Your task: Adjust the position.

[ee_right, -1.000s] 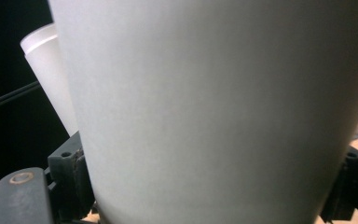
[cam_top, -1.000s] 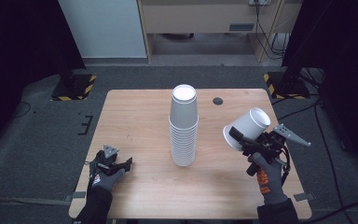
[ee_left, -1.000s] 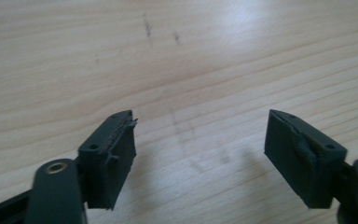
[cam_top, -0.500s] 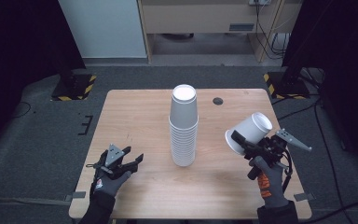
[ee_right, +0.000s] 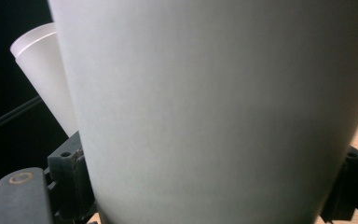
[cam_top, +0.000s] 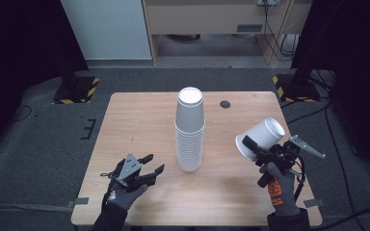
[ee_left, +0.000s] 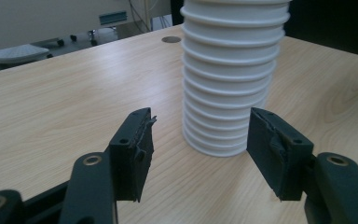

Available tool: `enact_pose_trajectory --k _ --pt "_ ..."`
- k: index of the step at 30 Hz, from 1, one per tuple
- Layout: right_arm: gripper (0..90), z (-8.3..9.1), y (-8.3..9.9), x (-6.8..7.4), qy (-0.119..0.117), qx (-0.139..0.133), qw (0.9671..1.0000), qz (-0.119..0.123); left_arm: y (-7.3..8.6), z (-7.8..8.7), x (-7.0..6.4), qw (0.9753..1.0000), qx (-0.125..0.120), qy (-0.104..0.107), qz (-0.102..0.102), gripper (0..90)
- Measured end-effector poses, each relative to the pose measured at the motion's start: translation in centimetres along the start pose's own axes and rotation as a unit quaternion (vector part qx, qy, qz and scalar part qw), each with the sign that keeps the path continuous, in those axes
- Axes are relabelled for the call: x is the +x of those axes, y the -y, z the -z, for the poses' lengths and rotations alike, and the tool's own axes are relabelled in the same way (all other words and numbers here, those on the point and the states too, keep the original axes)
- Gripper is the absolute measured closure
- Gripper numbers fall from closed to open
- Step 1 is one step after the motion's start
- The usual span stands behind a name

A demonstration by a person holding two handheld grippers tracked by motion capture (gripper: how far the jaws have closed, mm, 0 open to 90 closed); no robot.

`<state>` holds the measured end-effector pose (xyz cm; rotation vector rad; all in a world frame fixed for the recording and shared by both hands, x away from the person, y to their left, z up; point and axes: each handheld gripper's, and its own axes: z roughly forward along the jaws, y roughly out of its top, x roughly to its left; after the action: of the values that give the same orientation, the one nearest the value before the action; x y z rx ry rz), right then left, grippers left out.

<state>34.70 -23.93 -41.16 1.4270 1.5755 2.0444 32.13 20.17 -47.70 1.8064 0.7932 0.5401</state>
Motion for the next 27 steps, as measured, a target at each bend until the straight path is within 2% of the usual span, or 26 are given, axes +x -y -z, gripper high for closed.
enact_pose_trajectory --k 9,13,17,27 --pt "14.2 0.3 -0.1 0.4 -0.006 -0.004 1.0000 -0.003 -1.2 -1.0 -2.9 0.9989 -0.024 0.032 -0.023 42.0" --pt "14.2 0.2 0.0 0.5 -0.010 -0.004 0.9999 -0.002 -1.6 -1.9 -4.0 0.9983 -0.021 0.044 -0.031 42.0" --pt "14.2 0.1 0.0 0.5 -0.010 -0.003 0.9999 -0.004 -2.0 -2.6 -4.9 0.9976 -0.027 0.054 -0.035 42.2" --pt "14.2 0.2 0.0 0.5 -0.014 -0.005 0.9998 -0.013 -3.0 -3.3 -6.3 0.9958 -0.041 0.070 -0.043 42.9"
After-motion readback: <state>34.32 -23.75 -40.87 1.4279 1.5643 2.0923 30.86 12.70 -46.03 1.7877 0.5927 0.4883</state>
